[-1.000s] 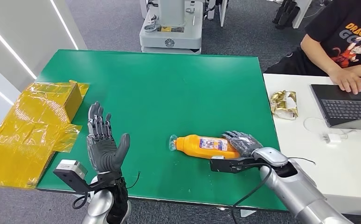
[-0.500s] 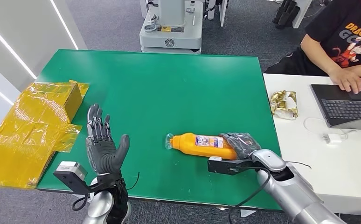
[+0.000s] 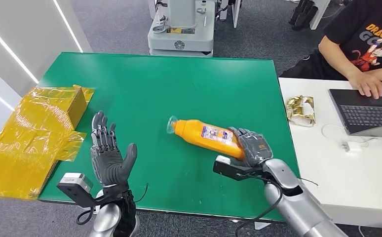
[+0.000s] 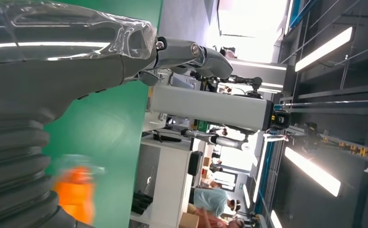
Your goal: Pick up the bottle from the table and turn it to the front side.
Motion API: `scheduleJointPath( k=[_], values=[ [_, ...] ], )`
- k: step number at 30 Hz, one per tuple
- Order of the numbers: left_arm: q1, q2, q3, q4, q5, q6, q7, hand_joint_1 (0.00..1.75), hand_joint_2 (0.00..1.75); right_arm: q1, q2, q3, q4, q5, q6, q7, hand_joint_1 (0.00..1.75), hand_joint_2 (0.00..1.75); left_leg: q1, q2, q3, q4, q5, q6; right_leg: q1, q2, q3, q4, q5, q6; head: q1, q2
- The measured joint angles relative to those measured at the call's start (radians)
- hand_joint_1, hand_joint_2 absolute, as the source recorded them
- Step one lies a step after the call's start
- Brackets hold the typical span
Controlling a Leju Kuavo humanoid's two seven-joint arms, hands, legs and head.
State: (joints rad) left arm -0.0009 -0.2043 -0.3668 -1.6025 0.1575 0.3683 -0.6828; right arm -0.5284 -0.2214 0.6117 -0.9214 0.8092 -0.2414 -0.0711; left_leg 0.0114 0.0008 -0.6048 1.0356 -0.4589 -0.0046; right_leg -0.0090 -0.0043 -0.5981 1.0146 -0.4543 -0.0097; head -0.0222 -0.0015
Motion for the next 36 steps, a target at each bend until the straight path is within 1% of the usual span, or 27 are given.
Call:
scheduleJointPath(
  k=[3, 5, 10, 13, 16, 20, 24, 26, 30, 34, 36],
  values=[
    [0.0, -0.001, -0.008, 0.0, -0.002, 0.007, 0.0, 0.0, 1.75, 0.06, 0.053, -0.075, -0.072, -0.072, -0.192, -0.064, 1.75, 1.75, 0.0, -0.001, 0.0, -0.001, 0.0, 0.0, 0.0, -0.001, 0.0, 0.0, -0.001, 0.0, 0.0, 0.0],
    [-0.003, -0.002, -0.012, 0.0, -0.001, 0.009, 0.001, 0.0, 1.75, 0.096, 0.082, -0.112, -0.123, -0.103, -0.276, -0.107, 1.75, 1.75, 0.0, 0.0, 0.0, -0.001, 0.0, 0.0, 0.0, -0.001, 0.0, 0.0, -0.001, -0.001, 0.0, 0.0],
    [-0.005, -0.002, -0.025, 0.001, 0.01, 0.014, 0.0, 0.0, 1.75, 0.196, 0.137, -0.154, -0.232, -0.12, -0.384, -0.173, 1.75, 1.75, 0.0, 0.0, 0.0, -0.001, 0.0, 0.0, 0.0, -0.001, 0.0, 0.0, -0.001, 0.0, 0.0, 0.0],
    [-0.001, -0.001, -0.034, 0.001, 0.015, 0.007, 0.0, 0.0, 1.75, 0.256, 0.164, -0.162, -0.294, -0.121, -0.418, -0.189, 1.75, 1.75, 0.0, 0.0, 0.0, -0.001, 0.0, 0.0, 0.0, -0.001, 0.0, 0.0, -0.001, 0.0, 0.0, 0.0],
    [0.003, 0.004, -0.045, 0.002, 0.033, -0.063, 0.005, 0.0, 1.75, 0.299, 0.171, -0.164, -0.328, -0.136, -0.404, -0.191, 1.75, 1.75, 0.0, 0.0, 0.0, -0.001, -0.001, 0.0, 0.0, -0.001, 0.0, 0.0, -0.001, 0.0, 0.0, 0.0],
    [0.004, 0.015, -0.065, 0.006, 0.072, -0.212, 0.024, 0.0, 1.75, 0.331, 0.174, -0.164, -0.341, -0.148, -0.343, -0.188, 1.75, 1.75, 0.0, 0.0, 0.0, -0.001, -0.001, 0.0, 0.0, -0.001, 0.0, 0.0, -0.001, 0.0, 0.0, 0.0],
    [0.002, 0.024, -0.077, 0.012, 0.089, -0.302, 0.034, 0.0, 1.75, 0.34, 0.175, -0.163, -0.343, -0.141, -0.275, -0.174, 1.75, 1.75, 0.0, 0.0, 0.0, -0.001, 0.0, 0.0, 0.0, 0.0, 0.0, 0.0, -0.001, 0.0, 0.0, 0.0],
    [0.0, 0.027, -0.08, 0.012, 0.089, -0.325, 0.034, 0.0, 1.75, 0.34, 0.175, -0.163, -0.344, -0.134, -0.248, -0.167, 1.75, 1.75, 0.0, 0.0, 0.0, -0.001, 0.0, 0.0, 0.0, 0.0, 0.0, 0.0, -0.001, 0.0, 0.0, 0.0],
    [-0.002, 0.033, -0.082, 0.012, 0.087, -0.34, 0.035, 0.0, 1.75, 0.34, 0.175, -0.163, -0.344, -0.127, -0.214, -0.157, 1.75, 1.75, 0.0, 0.0, 0.0, -0.001, 0.0, 0.0, 0.0, 0.0, 0.0, 0.0, -0.001, 0.0, 0.0, 0.0],
    [-0.006, 0.039, -0.082, 0.017, 0.068, -0.367, 0.041, 0.0, 1.75, 0.337, 0.174, -0.153, -0.34, -0.091, -0.097, -0.143, 1.75, 1.75, 0.0, 0.0, 0.0, -0.001, 0.0, 0.0, 0.0, 0.0, 0.0, 0.0, -0.001, 0.0, 0.0, 0.0],
    [-0.007, 0.041, -0.082, 0.024, 0.06, -0.378, 0.05, 0.0, 1.75, 0.332, 0.174, -0.146, -0.336, -0.07, -0.065, -0.153, 1.75, 1.75, 0.0, 0.0, 0.0, -0.001, 0.0, 0.0, 0.0, -0.001, 0.0, 0.0, -0.001, 0.0, 0.0, 0.0]
  ],
)
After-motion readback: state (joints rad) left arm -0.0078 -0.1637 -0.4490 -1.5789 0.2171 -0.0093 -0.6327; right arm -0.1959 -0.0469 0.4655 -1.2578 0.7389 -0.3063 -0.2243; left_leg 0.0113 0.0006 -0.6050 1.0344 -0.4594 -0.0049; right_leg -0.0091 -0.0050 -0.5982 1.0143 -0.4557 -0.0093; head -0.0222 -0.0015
